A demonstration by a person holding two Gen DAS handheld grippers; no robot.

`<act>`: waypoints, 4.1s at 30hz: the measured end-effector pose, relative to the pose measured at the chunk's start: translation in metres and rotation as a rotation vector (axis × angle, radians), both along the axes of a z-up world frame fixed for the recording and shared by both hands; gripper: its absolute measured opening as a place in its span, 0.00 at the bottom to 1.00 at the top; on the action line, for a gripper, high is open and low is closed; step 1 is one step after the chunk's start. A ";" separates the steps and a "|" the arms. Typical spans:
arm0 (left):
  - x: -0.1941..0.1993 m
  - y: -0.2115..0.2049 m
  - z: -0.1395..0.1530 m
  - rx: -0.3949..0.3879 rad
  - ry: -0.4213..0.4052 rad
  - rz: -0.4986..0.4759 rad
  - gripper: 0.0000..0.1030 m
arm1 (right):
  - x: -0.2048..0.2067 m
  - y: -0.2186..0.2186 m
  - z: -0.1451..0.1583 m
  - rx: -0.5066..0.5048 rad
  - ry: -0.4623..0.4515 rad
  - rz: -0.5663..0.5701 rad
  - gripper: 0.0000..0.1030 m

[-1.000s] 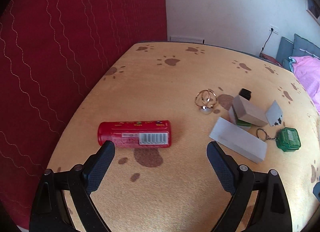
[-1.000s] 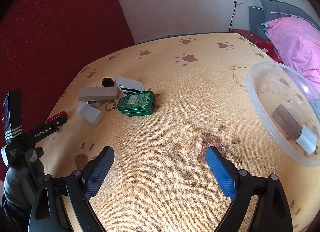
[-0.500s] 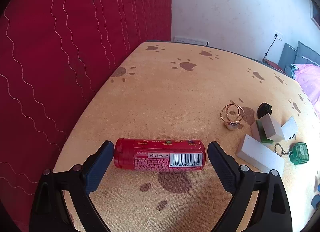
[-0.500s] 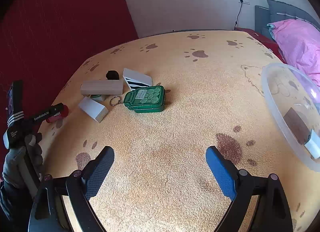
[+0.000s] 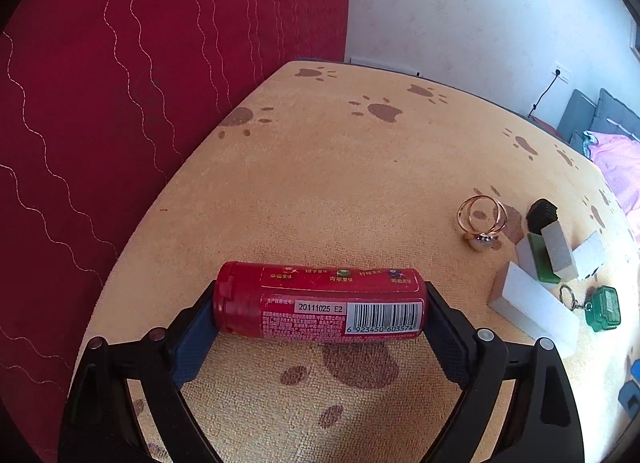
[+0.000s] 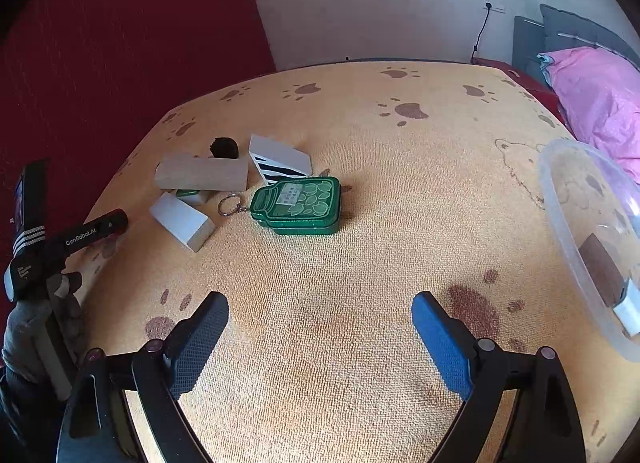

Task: Organize rigid objects
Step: 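Grasp the red can with the left gripper while the right gripper grasps the green tin, then carry the green tin into the bowl and open the right gripper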

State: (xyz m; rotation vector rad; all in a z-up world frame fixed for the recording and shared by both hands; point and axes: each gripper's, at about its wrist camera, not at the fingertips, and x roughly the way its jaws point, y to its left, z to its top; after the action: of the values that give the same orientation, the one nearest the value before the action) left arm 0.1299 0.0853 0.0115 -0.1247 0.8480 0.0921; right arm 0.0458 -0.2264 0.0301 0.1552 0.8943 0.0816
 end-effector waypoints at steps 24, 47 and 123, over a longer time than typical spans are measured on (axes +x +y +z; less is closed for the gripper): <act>-0.024 -0.012 0.011 0.011 -0.106 -0.057 0.90 | 0.075 0.031 -0.008 -0.094 0.035 0.002 0.93; -0.025 -0.013 0.011 0.009 -0.104 -0.058 0.90 | 0.065 0.020 -0.008 -0.085 0.023 -0.029 0.71; -0.103 -0.236 0.037 0.024 -0.040 -0.549 0.90 | -0.061 -0.229 0.034 0.099 -0.181 -0.576 0.71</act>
State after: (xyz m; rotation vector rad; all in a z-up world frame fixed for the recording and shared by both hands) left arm 0.0268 -0.1506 0.0490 0.1308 0.8155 -0.4143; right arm -0.0147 -0.4554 0.0645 0.4844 0.6384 -0.3918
